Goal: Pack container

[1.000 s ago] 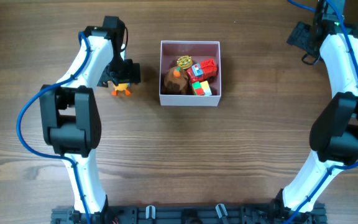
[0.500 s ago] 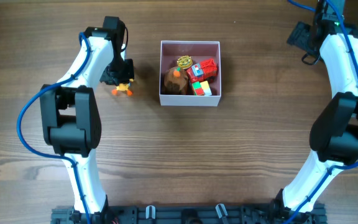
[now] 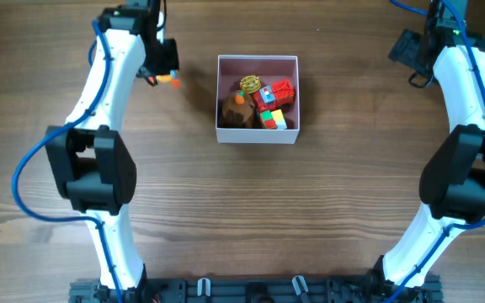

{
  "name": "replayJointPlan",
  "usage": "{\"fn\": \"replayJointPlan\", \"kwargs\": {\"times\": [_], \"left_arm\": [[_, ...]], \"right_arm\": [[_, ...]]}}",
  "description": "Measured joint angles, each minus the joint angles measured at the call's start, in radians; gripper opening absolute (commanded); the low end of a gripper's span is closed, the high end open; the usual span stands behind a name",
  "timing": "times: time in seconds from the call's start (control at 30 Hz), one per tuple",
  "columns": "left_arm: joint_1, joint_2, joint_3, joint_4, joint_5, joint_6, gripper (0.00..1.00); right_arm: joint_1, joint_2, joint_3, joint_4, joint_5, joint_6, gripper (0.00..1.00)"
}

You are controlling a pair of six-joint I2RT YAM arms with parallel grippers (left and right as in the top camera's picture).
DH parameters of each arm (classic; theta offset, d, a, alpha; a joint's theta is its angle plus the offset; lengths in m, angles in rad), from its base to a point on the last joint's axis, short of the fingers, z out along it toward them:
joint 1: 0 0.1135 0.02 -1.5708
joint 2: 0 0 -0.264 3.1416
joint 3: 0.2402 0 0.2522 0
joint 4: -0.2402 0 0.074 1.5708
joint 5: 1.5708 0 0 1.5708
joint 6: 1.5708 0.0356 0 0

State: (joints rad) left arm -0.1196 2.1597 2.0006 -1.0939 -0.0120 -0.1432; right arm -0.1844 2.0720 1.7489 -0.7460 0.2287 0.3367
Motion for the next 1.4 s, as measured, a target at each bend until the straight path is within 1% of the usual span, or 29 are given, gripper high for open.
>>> {"fn": "replayJointPlan", "kwargs": {"times": [0.13,0.23,0.37,0.43,0.5,0.53,0.6,0.63,0.73,0.77,0.8,0.83,0.87,0.93,1.03,1.17,1.27,1.33,1.4], "left_arm": [[-0.022,-0.068,0.030,0.031,0.095,0.000,0.10],[-0.088,-0.084,0.032,0.033,0.181,0.008,0.10],[-0.194,-0.084,0.032,0.047,0.229,0.070,0.12],[-0.255,-0.084,0.032,0.048,0.243,0.111,0.15],[-0.281,-0.084,0.032,0.048,0.247,0.128,0.21],[-0.286,-0.084,0.032,0.048,0.248,0.134,0.27],[-0.289,-0.084,0.032,0.051,0.250,0.146,0.36],[-0.288,-0.084,0.032,0.052,0.249,0.150,0.43],[-0.284,-0.084,0.032,0.065,0.245,0.154,0.54],[-0.283,-0.084,0.032,0.071,0.241,0.154,0.56],[-0.280,-0.084,0.032,0.081,0.236,0.154,0.69],[-0.274,-0.084,0.032,0.093,0.227,0.157,0.73],[-0.270,-0.084,0.032,0.107,0.225,0.156,0.79],[-0.254,-0.084,0.032,0.116,0.219,0.154,0.84],[-0.233,-0.085,0.032,0.118,0.219,0.135,1.00],[-0.209,-0.122,0.032,0.125,0.219,0.080,1.00],[-0.155,-0.233,0.031,0.122,0.174,0.004,1.00],[-0.095,-0.336,0.032,0.084,0.153,-0.017,1.00],[-0.032,-0.445,0.041,-0.021,0.128,-0.020,1.00]], "right_arm": [[0.000,0.000,0.000,0.000,0.000,0.000,1.00],[0.000,0.000,0.000,0.000,0.000,0.000,1.00],[0.000,0.000,0.000,0.000,0.000,0.000,1.00],[0.000,0.000,0.000,0.000,0.000,0.000,1.00],[0.000,0.000,0.000,0.000,0.000,0.000,1.00],[0.000,0.000,0.000,0.000,0.000,0.000,1.00],[0.000,0.000,0.000,0.000,0.000,0.000,1.00],[0.000,0.000,0.000,0.000,0.000,0.000,1.00],[0.000,0.000,0.000,0.000,0.000,0.000,1.00],[0.000,0.000,0.000,0.000,0.000,0.000,1.00],[0.000,0.000,0.000,0.000,0.000,0.000,1.00],[0.000,0.000,0.000,0.000,0.000,0.000,1.00],[0.000,0.000,0.000,0.000,0.000,0.000,1.00],[0.000,0.000,0.000,0.000,0.000,0.000,1.00],[0.000,0.000,0.000,0.000,0.000,0.000,1.00],[0.000,0.000,0.000,0.000,0.000,0.000,1.00],[0.000,0.000,0.000,0.000,0.000,0.000,1.00],[0.000,0.000,0.000,0.000,0.000,0.000,1.00],[0.000,0.000,0.000,0.000,0.000,0.000,1.00]]}}
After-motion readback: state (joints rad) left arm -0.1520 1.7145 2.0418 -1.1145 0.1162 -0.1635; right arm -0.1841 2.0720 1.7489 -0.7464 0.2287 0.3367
